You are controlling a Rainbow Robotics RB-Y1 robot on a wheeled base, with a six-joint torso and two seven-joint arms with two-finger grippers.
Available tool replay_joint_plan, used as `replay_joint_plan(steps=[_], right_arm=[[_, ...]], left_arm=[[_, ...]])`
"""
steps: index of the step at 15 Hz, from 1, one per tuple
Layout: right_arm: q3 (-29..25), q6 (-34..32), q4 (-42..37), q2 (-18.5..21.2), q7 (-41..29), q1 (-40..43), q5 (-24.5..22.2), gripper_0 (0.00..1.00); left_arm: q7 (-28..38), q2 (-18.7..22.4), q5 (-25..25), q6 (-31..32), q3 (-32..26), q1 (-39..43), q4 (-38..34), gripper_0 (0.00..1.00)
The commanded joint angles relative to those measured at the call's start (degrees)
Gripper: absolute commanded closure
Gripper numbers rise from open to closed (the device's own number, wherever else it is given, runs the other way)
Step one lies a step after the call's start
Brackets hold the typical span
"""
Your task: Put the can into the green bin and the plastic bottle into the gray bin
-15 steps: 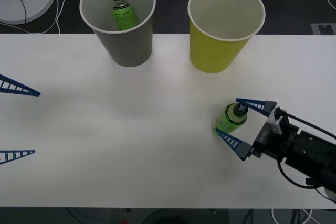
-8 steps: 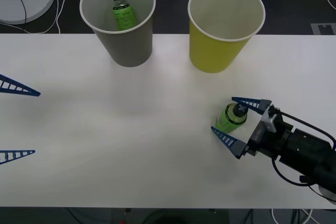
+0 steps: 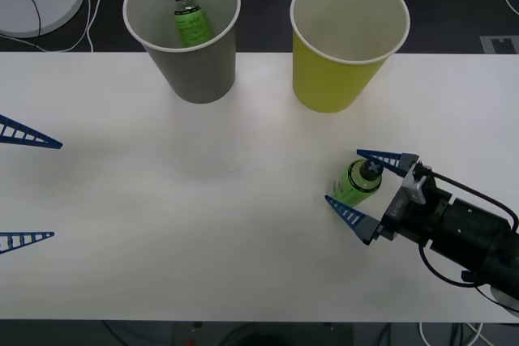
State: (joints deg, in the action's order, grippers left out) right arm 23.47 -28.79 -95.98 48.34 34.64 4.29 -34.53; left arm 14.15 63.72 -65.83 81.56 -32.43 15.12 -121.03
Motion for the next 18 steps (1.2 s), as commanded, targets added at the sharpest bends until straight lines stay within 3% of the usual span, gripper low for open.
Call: replay_joint_plan(steps=[1, 12, 18], right_arm=[[0.0, -0.1, 0.0, 0.0, -0.3, 0.0, 0.0, 1.00], [0.0, -1.3, 0.0, 0.2, -0.3, 0.0, 0.0, 1.00], [0.0, -1.6, -2.5, 2.5, -0.9, 0.6, 2.6, 1.00]], left_arm=[[0.0, 0.0, 0.0, 0.0, 0.0, 0.0, 0.0, 0.00], [0.0, 0.0, 0.0, 0.0, 0.0, 0.0, 0.0, 0.00], [0.0, 0.0, 0.0, 0.0, 0.0, 0.0, 0.0, 0.00]])
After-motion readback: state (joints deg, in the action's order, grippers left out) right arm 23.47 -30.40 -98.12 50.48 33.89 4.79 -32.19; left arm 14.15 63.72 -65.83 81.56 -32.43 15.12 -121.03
